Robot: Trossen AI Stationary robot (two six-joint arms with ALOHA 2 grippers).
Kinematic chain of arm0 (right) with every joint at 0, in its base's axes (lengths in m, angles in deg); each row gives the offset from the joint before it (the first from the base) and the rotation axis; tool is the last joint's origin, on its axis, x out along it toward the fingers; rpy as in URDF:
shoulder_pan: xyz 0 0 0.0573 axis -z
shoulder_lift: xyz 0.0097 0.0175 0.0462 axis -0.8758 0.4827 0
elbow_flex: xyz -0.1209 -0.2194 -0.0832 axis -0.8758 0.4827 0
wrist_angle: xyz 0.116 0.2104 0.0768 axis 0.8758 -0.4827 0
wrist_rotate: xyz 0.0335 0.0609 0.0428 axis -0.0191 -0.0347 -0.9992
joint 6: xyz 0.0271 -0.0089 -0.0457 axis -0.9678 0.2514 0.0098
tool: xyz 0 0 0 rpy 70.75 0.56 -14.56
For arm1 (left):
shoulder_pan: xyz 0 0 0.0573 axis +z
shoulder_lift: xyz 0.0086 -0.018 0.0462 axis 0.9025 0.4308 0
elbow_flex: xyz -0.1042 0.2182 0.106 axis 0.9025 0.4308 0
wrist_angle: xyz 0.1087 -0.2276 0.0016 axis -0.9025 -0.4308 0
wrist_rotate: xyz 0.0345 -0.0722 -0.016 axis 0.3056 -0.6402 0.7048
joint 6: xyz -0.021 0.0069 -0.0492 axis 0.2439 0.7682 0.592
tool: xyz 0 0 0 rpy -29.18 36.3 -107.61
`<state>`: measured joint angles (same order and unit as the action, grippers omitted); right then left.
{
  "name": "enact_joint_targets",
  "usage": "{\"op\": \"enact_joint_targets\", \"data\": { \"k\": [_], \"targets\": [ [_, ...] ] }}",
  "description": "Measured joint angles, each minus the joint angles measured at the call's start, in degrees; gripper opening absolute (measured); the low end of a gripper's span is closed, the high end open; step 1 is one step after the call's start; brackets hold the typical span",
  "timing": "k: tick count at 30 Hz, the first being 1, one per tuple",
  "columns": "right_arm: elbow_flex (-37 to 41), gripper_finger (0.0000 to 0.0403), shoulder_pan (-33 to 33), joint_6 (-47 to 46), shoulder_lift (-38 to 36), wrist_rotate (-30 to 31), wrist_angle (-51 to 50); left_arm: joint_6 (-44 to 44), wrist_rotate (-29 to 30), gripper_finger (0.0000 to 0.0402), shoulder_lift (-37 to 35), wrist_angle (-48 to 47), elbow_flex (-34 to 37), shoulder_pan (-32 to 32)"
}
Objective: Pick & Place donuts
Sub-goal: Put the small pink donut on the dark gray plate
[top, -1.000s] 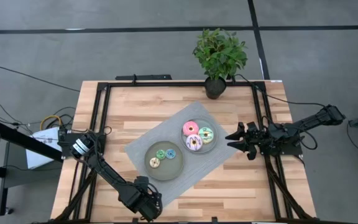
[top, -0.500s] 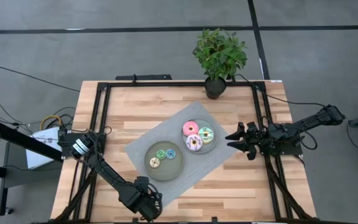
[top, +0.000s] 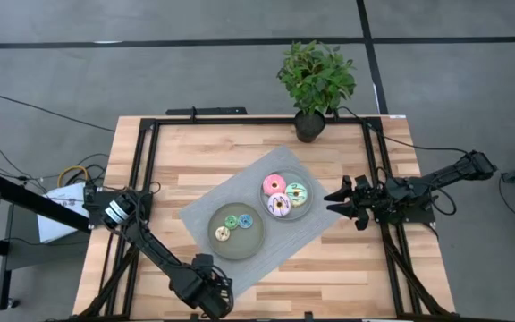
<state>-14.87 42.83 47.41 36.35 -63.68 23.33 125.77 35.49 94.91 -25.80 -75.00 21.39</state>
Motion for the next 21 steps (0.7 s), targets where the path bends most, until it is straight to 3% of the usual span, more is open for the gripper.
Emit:
{"op": "enact_joint_targets", "data": {
  "k": [8,14,21],
  "targets": [
    [0.0,0.016,0.0,0.0,0.0,0.0,0.0,-1.8,7.7,0.0245,0.0,-4.6,-7.0,1.3],
    [0.0,0.0162,0.0,0.0,0.0,0.0,0.0,-16.6,18.5,0.0245,-0.1,-4.4,-12.0,7.2],
    [0.0,0.016,0.0,0.0,0.0,-0.1,0.0,-33.4,17.3,0.0245,-0.1,-4.1,-12.1,17.0]
  ]
}}
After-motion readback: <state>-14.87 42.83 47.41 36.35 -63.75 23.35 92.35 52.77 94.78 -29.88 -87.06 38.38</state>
